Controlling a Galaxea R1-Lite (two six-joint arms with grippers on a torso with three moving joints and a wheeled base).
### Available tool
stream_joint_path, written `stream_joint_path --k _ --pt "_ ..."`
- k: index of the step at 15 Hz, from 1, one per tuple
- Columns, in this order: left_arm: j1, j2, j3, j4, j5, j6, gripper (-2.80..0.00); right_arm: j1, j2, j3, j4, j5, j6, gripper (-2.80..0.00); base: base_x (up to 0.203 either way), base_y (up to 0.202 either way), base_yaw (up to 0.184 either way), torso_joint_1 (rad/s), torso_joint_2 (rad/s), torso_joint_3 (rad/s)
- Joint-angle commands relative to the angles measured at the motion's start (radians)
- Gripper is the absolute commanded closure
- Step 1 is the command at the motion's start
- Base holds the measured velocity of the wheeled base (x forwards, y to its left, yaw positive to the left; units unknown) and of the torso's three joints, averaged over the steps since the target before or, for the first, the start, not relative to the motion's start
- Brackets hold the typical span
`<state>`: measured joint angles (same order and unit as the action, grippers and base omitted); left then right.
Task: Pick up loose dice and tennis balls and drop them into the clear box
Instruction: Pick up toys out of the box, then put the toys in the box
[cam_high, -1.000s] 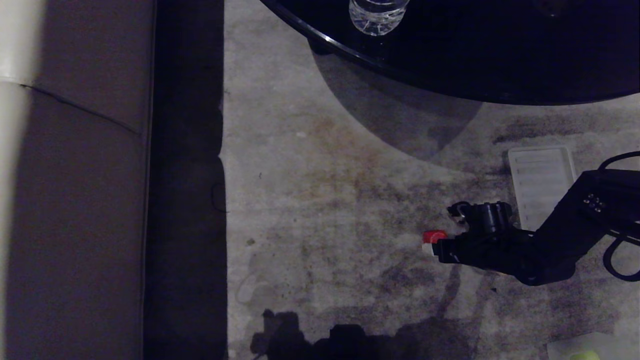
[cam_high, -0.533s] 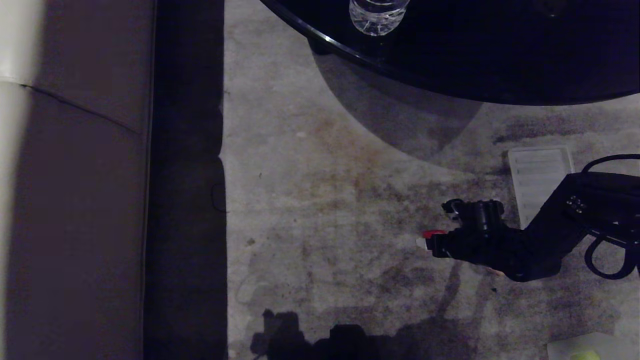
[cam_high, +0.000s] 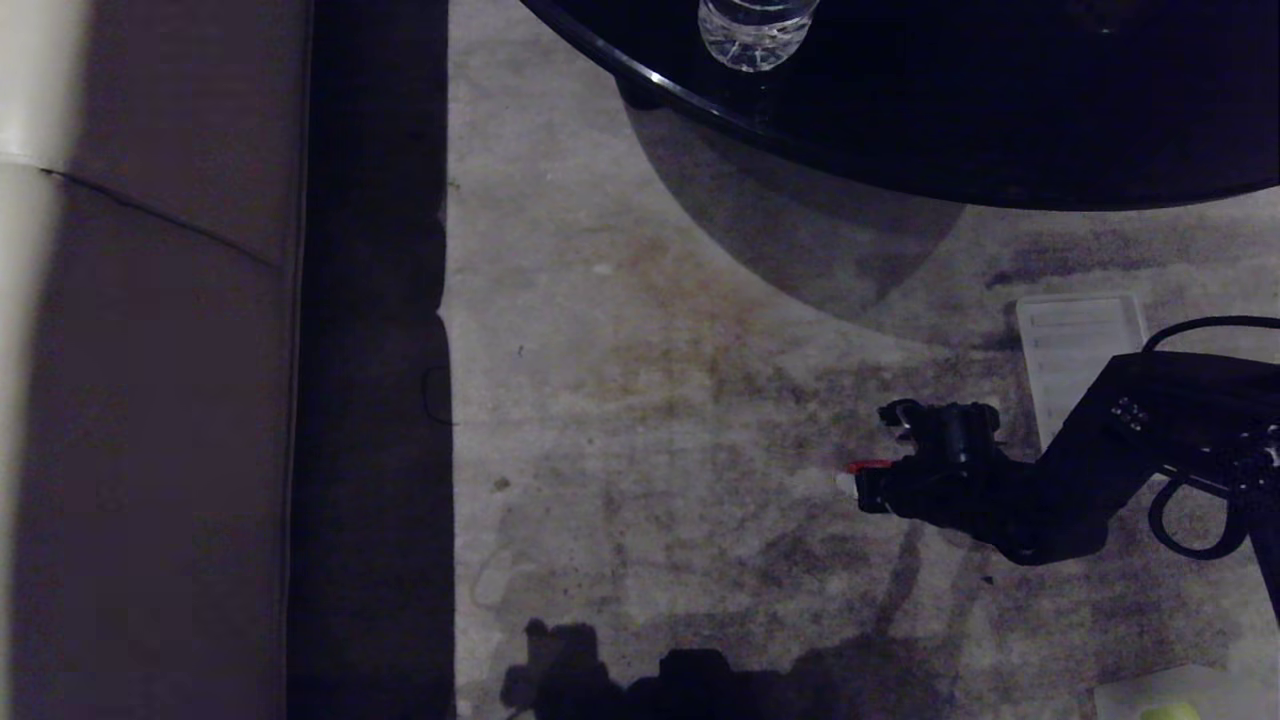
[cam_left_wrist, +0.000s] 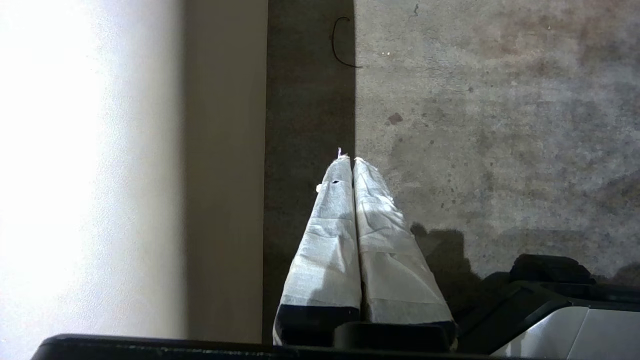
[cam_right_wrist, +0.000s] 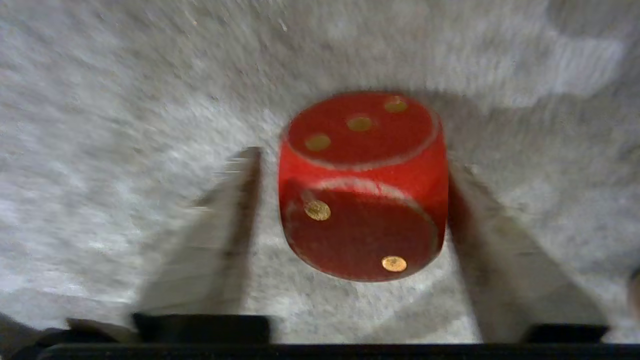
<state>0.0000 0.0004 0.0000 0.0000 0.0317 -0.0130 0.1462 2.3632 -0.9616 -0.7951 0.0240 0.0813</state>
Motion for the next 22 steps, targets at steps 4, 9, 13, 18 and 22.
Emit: stream_joint_path --k 4,9,13,18,22 --pt "0.000 0.001 0.000 0.000 0.001 -0.001 0.00 0.007 -0.010 0.009 0.000 -0.045 0.000 0.00 0.000 0.000 0.000 0.000 0.00 0.000" --pt "0.000 0.001 0.002 0.000 0.001 -0.001 0.00 0.002 -0.271 0.138 0.113 -0.049 0.007 0.00 0.000 0.000 0.000 0.000 0.00 0.000" --pt "0.000 0.001 0.002 0.000 0.001 -0.001 0.00 0.001 -0.657 0.297 0.335 -0.047 0.041 0.00 0.000 0.000 0.000 0.000 0.00 0.000" --pt "0.000 0.001 0.002 0.000 0.001 -0.001 0.00 0.000 -1.217 0.562 0.547 -0.066 0.095 0.00 0.000 0.000 0.000 0.000 0.00 0.000" --pt "0.000 0.001 0.002 0.000 0.001 -0.001 0.00 -0.034 -1.624 0.696 0.801 -0.087 0.081 0.00 0.000 0.000 0.000 0.000 0.00 0.000"
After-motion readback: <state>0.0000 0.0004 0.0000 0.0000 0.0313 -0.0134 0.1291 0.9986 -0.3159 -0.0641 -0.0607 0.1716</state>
